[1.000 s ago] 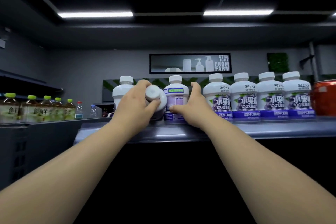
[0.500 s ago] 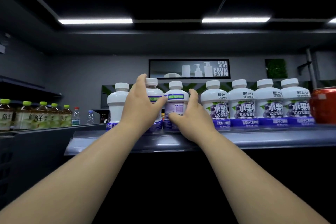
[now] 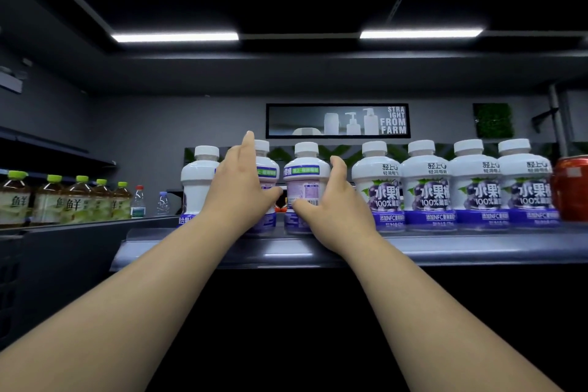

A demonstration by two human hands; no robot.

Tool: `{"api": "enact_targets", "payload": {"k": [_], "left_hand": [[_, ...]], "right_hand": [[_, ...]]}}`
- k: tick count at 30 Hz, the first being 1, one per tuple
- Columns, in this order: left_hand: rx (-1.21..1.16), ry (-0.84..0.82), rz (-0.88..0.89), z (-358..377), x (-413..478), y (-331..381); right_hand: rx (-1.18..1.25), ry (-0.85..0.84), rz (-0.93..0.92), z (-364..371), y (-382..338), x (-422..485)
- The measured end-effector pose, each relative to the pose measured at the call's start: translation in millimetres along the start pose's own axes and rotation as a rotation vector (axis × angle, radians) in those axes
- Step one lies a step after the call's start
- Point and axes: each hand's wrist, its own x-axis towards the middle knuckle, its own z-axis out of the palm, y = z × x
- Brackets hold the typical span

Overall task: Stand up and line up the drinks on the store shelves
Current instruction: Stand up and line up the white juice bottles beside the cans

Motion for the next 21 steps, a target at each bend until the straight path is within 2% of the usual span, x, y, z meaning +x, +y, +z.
{"api": "enact_targets", "payload": {"k": [5, 10, 14, 17, 21], "left_hand": [[-0.117, 0.086, 0.033, 11, -11, -3], [-0.127, 0.07, 0.002, 18, -23, -15], [-0.097, 0.11, -0.032, 7, -22, -22], [-0.091, 0.127, -0.019, 5, -27, -23], [-0.122, 0.087, -0.077, 7, -29, -27]], "right_hand": [[0.016, 0.028, -0.008, 2, -1, 1], [-0.043, -0.12, 0.021, 2, -2, 2], [-0.029, -0.09, 0.021, -1, -5, 0], [-0.01, -0.143, 0.038, -2, -5, 0], [0.013, -0.112, 0.043, -4, -5, 1]]}}
